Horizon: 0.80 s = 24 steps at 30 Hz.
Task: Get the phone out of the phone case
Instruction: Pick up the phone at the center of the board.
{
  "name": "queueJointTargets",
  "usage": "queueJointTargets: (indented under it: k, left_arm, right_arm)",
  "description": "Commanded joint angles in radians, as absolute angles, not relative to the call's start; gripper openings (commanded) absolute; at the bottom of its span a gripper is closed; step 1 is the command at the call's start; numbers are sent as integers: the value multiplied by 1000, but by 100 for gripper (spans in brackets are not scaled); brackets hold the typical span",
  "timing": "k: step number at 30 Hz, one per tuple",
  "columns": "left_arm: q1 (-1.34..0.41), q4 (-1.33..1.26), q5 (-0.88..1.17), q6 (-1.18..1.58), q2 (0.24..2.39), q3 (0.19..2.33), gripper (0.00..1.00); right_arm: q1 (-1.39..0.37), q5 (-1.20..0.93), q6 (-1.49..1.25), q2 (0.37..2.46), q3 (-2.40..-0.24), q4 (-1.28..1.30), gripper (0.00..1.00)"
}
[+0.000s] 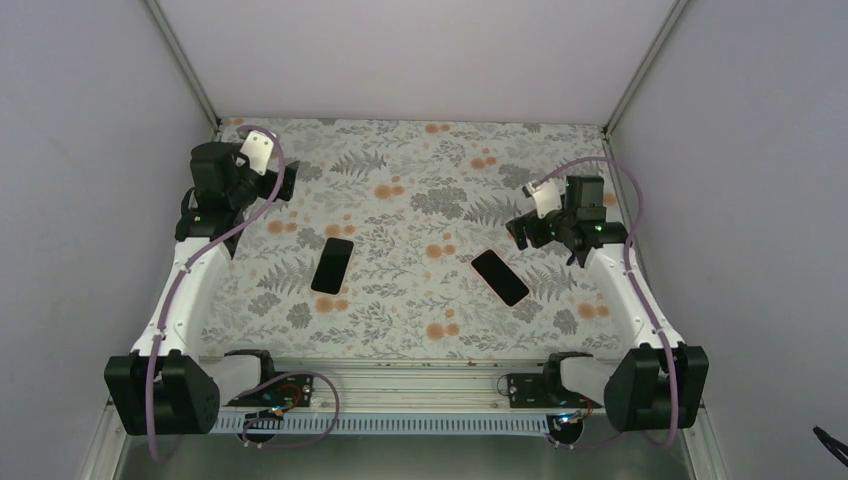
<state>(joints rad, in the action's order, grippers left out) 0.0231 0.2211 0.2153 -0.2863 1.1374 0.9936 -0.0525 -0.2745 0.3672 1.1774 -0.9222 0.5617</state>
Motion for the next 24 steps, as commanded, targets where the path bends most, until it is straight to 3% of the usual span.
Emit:
queueJointTargets:
  k: [1,10,18,24]
  left_arm:
    - [17,245,209,-280,1138,1020,100]
    - [17,250,226,-304,1141,1023,100]
    - [17,249,215,-310,1145,1011,100]
    - [16,259,236,-320,1147,1002,100]
  right_arm:
    - [-74,-258,429,1150,-884,617,100]
    - [-262,-98,506,1228,-812,743,100]
    - [-295,35,427,1445,-833,745,100]
    - [-308,-9,420,1488,-830,743,100]
